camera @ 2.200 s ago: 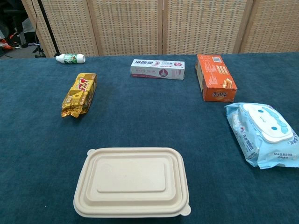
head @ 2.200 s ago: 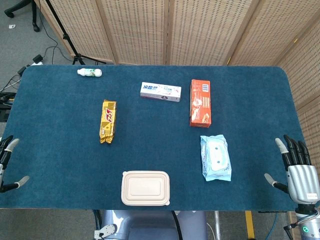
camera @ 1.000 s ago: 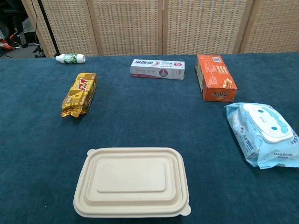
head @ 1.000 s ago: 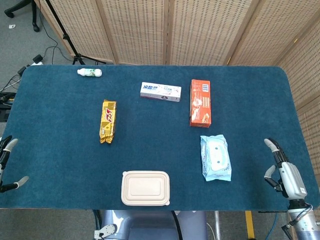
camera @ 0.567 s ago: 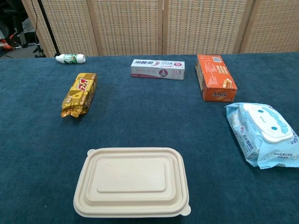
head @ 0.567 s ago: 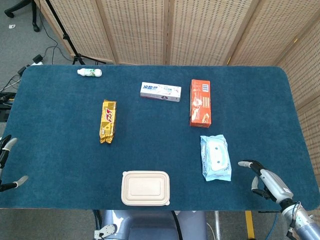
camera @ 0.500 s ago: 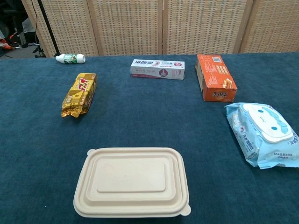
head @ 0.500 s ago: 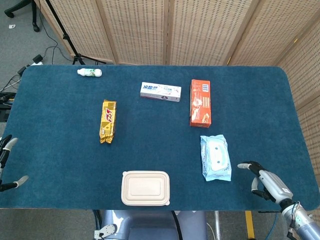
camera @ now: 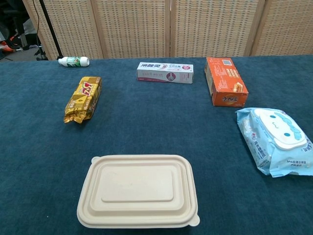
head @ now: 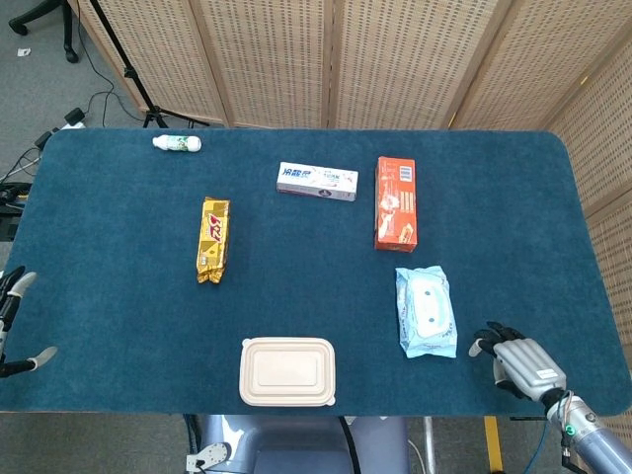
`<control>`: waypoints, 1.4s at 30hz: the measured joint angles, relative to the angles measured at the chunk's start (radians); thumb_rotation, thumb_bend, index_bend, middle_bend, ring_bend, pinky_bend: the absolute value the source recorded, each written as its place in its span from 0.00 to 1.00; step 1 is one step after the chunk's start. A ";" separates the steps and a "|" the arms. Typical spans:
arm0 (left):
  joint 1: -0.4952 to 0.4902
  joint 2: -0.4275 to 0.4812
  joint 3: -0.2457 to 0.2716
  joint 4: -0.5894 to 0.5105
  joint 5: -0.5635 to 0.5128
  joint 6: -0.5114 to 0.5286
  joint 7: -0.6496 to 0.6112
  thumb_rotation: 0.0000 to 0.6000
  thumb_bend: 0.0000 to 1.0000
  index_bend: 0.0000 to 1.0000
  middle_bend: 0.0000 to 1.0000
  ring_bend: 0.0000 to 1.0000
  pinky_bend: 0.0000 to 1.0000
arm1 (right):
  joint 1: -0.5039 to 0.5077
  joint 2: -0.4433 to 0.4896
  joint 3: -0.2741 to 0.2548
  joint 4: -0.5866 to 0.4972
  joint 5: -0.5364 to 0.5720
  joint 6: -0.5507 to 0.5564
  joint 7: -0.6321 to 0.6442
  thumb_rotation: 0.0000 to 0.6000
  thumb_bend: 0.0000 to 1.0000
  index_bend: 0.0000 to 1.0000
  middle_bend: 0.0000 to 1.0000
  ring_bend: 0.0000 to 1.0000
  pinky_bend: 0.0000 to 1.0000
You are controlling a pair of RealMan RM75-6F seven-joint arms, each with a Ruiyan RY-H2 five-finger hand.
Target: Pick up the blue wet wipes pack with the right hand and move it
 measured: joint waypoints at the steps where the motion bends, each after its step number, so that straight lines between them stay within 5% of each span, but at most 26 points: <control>1: 0.000 0.000 0.000 0.000 0.000 -0.001 0.000 1.00 0.00 0.00 0.00 0.00 0.00 | 0.002 -0.010 0.001 0.012 -0.003 0.003 -0.037 1.00 1.00 0.32 0.18 0.00 0.12; 12: -0.004 0.001 -0.002 -0.002 -0.008 -0.012 0.000 1.00 0.00 0.00 0.00 0.00 0.00 | 0.061 -0.132 0.015 0.166 -0.047 -0.008 -0.363 1.00 1.00 0.32 0.17 0.00 0.12; 42: -0.011 0.004 -0.008 0.003 -0.019 -0.031 -0.013 1.00 0.00 0.00 0.00 0.00 0.00 | 0.212 -0.338 0.118 0.134 0.060 -0.061 -0.336 1.00 1.00 0.32 0.16 0.00 0.13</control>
